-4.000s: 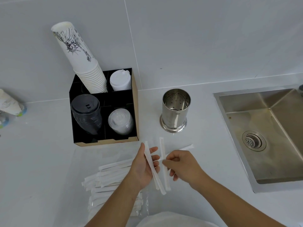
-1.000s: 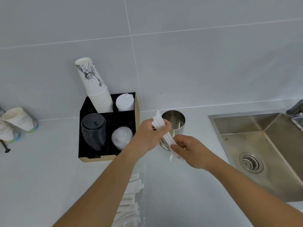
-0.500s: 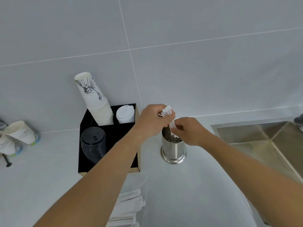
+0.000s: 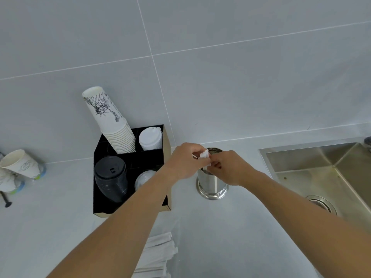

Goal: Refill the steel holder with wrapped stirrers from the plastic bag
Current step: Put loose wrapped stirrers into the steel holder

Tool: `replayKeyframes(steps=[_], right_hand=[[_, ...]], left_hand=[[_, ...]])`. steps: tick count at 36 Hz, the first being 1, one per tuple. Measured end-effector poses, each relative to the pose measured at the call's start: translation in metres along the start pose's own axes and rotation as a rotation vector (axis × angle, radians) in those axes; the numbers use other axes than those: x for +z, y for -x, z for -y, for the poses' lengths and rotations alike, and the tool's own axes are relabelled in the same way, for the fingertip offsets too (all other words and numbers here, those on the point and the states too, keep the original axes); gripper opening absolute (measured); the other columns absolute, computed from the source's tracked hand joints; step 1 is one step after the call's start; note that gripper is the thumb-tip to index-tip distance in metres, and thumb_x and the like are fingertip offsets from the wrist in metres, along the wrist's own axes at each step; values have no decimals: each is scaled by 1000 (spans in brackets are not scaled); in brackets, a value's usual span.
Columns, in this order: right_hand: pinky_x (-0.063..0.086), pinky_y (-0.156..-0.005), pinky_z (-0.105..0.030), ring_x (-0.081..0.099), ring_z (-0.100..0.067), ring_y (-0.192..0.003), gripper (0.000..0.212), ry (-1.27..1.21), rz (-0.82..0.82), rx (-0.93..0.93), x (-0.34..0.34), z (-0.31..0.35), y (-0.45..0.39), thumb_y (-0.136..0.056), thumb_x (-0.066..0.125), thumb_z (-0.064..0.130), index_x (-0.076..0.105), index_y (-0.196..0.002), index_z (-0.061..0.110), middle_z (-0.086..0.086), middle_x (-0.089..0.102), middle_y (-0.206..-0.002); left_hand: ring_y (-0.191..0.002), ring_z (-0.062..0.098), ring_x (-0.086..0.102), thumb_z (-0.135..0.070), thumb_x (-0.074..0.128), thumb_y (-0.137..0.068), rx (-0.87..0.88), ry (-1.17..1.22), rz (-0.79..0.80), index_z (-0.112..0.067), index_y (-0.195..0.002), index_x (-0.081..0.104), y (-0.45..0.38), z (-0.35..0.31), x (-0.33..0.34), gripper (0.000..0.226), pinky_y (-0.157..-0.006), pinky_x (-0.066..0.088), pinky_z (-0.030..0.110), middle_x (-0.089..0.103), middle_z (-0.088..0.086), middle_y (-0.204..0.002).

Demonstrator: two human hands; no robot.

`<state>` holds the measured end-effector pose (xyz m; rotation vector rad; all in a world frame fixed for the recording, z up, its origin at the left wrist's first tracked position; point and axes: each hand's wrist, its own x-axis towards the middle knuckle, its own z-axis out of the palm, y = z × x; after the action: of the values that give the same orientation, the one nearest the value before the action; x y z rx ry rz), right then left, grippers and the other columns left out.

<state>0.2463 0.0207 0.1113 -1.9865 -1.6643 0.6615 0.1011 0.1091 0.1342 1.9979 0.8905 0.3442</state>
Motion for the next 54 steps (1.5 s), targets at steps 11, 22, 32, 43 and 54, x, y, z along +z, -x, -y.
replayKeyframes(steps=[11, 22, 32, 43, 54], right_hand=[[55, -78, -41, 66, -30, -84, 20, 22, 40, -5, -3, 1, 8, -88, 53, 15, 70, -94, 7, -14, 74, -87], [42, -57, -27, 50, -15, -59, 19, -212, -43, 150, -13, 7, 20, -83, 53, 18, 71, -81, 13, -12, 66, -75], [58, -76, -25, 74, -14, -82, 13, -787, -160, 260, -15, 9, 44, -90, 63, 11, 76, -95, 11, -6, 77, -91], [56, -78, -33, 74, -22, -91, 17, -1094, -142, 404, 24, 24, 58, -96, 57, 14, 72, -98, 6, -11, 78, -95], [59, -74, -31, 73, -23, -94, 20, -1102, 72, 617, 112, 29, 73, -96, 57, 19, 69, -106, 7, -11, 76, -104]], left_hand=[[-58, -11, 57, -27, 70, -84, -70, -38, -16, -38, -83, 69, 15, 8, -7, 11, -45, 36, 4, 69, -10, -87], [-64, 5, 66, -24, 71, -84, -147, 177, -122, -30, -84, 73, 57, 29, -33, 6, -69, 57, 34, 71, -6, -76], [-70, 9, 71, -21, 68, -90, -324, 445, -261, -21, -90, 77, 124, 72, -62, 9, -62, 54, 18, 77, -4, -80], [-84, 21, 73, -22, 65, -92, -607, 781, -434, -11, -99, 75, 206, 144, -77, 16, -70, 57, 30, 77, 6, -90], [-89, 26, 70, -18, 63, -92, -846, 867, -551, -7, -103, 71, 283, 217, -79, 17, -73, 55, 34, 73, 12, -99]])
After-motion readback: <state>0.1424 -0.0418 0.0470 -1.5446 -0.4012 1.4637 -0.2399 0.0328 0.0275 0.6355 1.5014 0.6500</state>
